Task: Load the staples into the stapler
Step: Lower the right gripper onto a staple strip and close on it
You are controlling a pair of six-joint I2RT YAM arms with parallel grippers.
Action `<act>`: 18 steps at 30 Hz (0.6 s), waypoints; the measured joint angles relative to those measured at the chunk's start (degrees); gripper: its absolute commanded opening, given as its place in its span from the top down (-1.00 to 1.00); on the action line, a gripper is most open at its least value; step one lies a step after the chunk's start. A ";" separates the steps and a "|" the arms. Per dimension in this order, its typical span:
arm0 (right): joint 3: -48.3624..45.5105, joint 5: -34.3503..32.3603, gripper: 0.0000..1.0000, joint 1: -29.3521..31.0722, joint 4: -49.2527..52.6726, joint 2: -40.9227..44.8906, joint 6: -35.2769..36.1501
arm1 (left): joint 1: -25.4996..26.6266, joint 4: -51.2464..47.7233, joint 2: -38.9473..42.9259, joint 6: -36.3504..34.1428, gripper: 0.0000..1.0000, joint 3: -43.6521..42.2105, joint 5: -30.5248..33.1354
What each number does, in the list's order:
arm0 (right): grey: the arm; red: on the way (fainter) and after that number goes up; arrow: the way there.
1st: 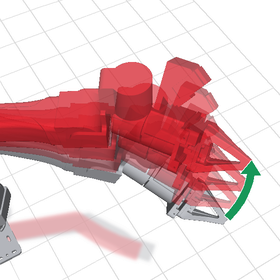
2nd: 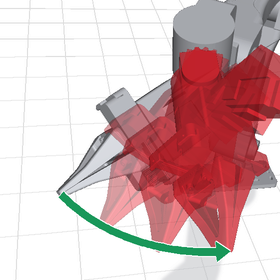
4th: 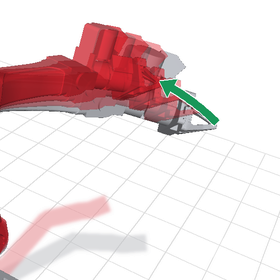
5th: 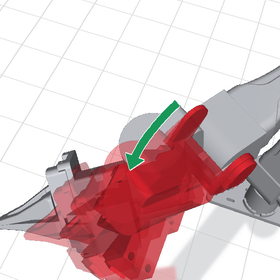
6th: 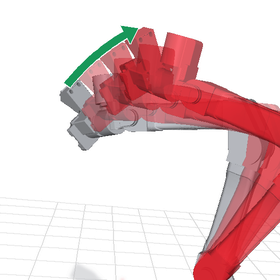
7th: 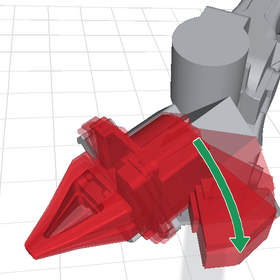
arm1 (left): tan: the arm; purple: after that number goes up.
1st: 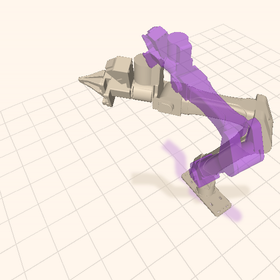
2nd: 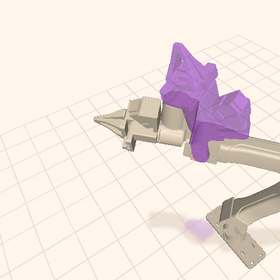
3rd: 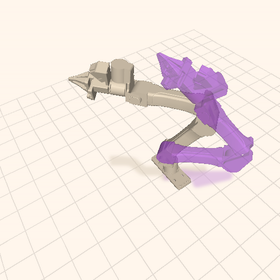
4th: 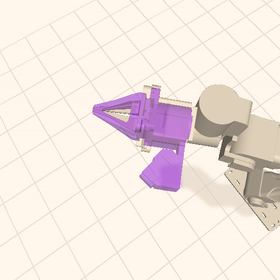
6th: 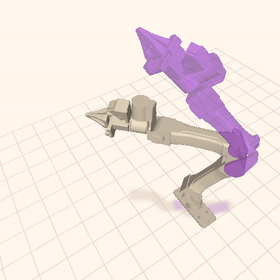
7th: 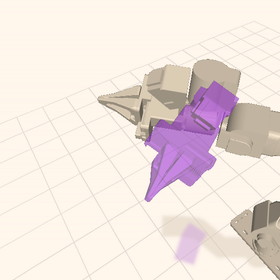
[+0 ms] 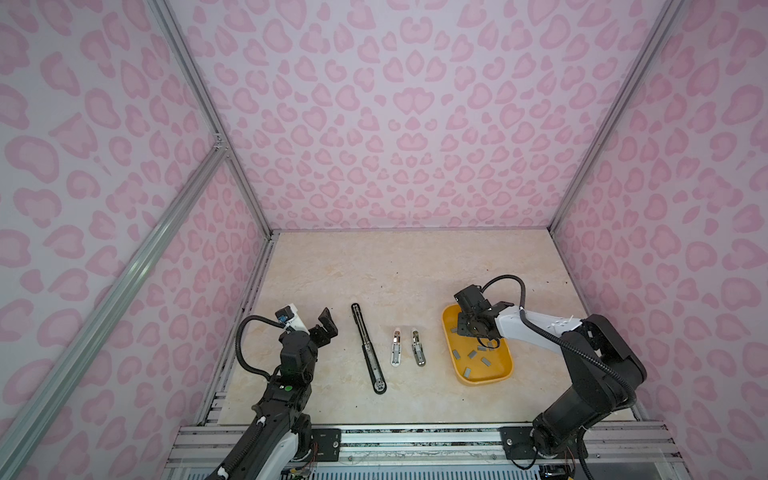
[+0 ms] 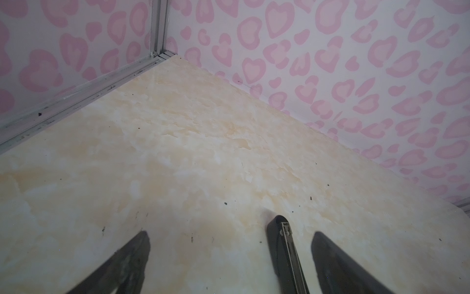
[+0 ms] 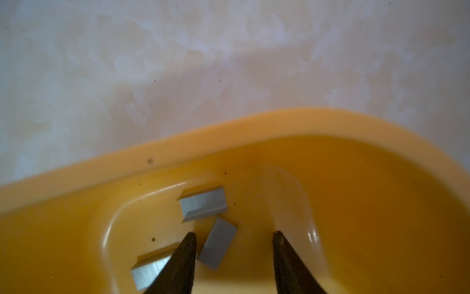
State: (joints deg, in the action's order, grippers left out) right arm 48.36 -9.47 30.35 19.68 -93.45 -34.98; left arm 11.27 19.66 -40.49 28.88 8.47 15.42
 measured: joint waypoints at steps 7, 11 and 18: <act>-1.95 -1.09 0.09 0.02 1.05 1.97 -0.04 | 0.07 0.00 0.02 0.00 -1.00 0.00 0.02; -2.10 -0.94 0.15 0.02 0.52 1.73 0.02 | 0.09 0.00 0.00 0.00 -1.00 0.00 0.04; -0.70 0.63 0.26 0.02 -2.23 -0.48 1.29 | 0.17 0.04 -0.59 -0.02 -1.00 0.00 0.07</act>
State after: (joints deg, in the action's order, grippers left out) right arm 47.66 -8.84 30.37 17.45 -93.93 -33.69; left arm 11.44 19.70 -41.08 28.86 8.47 15.49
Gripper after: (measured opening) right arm 0.418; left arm 0.998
